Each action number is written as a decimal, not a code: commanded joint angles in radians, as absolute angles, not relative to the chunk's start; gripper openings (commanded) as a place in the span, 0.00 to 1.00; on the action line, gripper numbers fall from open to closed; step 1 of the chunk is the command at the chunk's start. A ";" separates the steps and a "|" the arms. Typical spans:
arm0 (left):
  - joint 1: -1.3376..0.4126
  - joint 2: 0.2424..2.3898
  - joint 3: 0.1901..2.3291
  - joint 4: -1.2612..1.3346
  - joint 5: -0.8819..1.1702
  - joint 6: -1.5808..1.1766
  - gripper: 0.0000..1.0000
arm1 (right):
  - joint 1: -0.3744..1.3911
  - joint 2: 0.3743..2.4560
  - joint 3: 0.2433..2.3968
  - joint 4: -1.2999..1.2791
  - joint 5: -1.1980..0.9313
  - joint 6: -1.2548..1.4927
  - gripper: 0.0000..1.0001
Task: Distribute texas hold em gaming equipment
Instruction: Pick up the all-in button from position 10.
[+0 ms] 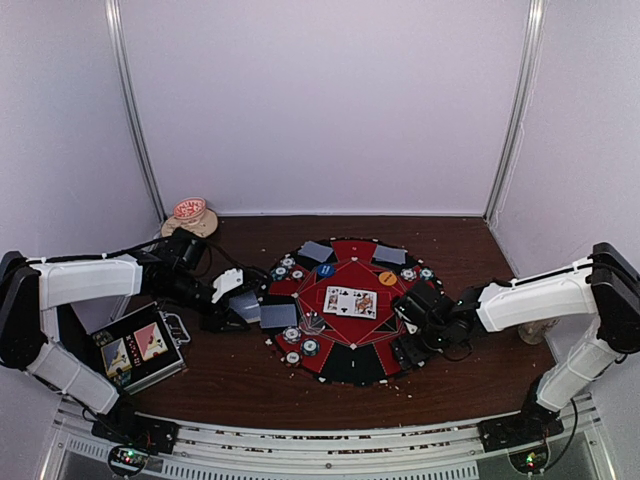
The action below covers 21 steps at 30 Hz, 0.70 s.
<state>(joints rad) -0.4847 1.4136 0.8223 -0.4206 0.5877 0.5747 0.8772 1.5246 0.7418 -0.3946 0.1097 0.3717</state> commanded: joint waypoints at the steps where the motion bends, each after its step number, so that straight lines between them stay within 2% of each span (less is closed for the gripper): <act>1: -0.484 1.394 0.825 -0.400 0.603 0.580 0.46 | 0.859 1.521 0.751 -0.398 0.164 0.382 0.84; 5: -0.484 1.393 0.824 -0.402 0.602 0.580 0.46 | 0.855 1.525 0.749 -0.389 0.155 0.379 0.78; 14: -0.484 1.393 0.825 -0.402 0.602 0.581 0.46 | 0.854 1.545 0.747 -0.359 0.114 0.367 0.58; 21: -0.484 1.395 0.825 -0.401 0.599 0.580 0.45 | 0.857 1.535 0.790 -0.364 0.101 0.349 0.53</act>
<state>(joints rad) -0.4847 1.4136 0.8223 -0.4206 0.5877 0.5747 0.8577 1.5272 0.7570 -0.3489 0.1165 0.3614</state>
